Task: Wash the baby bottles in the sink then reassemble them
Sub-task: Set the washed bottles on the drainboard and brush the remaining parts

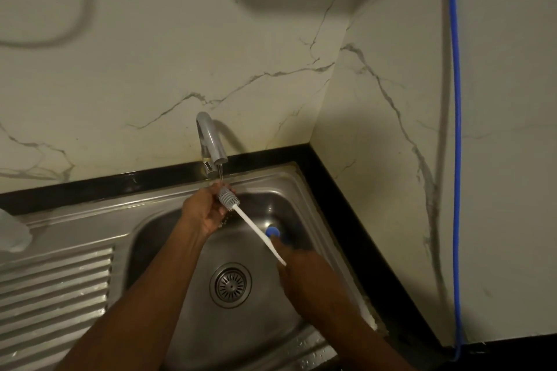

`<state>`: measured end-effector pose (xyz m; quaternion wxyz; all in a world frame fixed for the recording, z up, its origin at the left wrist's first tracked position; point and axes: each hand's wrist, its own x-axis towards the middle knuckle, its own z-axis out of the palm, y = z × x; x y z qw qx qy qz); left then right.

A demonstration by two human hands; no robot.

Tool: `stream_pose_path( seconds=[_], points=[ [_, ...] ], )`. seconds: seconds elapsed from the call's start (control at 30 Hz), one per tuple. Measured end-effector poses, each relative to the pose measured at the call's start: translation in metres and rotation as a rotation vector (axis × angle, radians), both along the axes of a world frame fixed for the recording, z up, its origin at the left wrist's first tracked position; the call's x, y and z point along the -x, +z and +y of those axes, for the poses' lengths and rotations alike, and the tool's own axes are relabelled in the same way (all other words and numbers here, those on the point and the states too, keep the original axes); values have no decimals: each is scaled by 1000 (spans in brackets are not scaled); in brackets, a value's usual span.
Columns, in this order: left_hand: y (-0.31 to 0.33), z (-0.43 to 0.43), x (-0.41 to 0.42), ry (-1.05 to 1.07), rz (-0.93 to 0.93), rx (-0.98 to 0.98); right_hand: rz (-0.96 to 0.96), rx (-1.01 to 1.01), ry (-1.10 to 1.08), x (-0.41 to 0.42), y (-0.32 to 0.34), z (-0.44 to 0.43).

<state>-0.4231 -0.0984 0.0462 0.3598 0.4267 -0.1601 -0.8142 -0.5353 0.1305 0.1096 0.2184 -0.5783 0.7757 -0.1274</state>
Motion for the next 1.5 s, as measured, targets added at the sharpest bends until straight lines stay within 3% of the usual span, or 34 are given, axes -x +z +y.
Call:
stream_pose_path(
  seconds=[0.1,0.13,0.17,0.2,0.3,0.33,0.37,0.43,0.5,0.67,0.93,1.2,1.33,1.5],
  points=[
    [2,11,-12,-93,223,-99,-861,-107,-284,8,9,2],
    [1,13,-16,-111,262,-102,-1040,-151,-348,7,11,4],
    [0,14,-17,-127,267,-94,-1062,-168,-353,6,10,7],
    [-1,14,-16,-133,244,-78,-929,-167,-322,6,9,8],
    [-6,9,-3,-102,83,-28,43,-156,-11,-1,-1,11],
    [-6,8,3,-77,32,0,206,-137,24,-9,-2,13],
    [-8,7,8,-34,-26,23,230,-103,10,-17,-6,13],
    [-13,6,13,72,-85,62,69,-39,-91,-27,-2,9],
    [-18,7,9,143,-76,102,-242,20,-218,-25,3,9],
    [-16,19,7,2,61,165,-894,-71,-471,-23,23,7],
    [-18,24,1,99,66,113,-1070,-65,-517,-37,21,-9],
    [-24,35,6,89,121,129,-1039,-19,-516,-35,24,-20],
    [-20,27,4,121,91,129,-879,-13,-474,-59,13,-7],
    [-16,16,1,134,167,19,-926,15,-516,-73,3,-11]
  ],
)
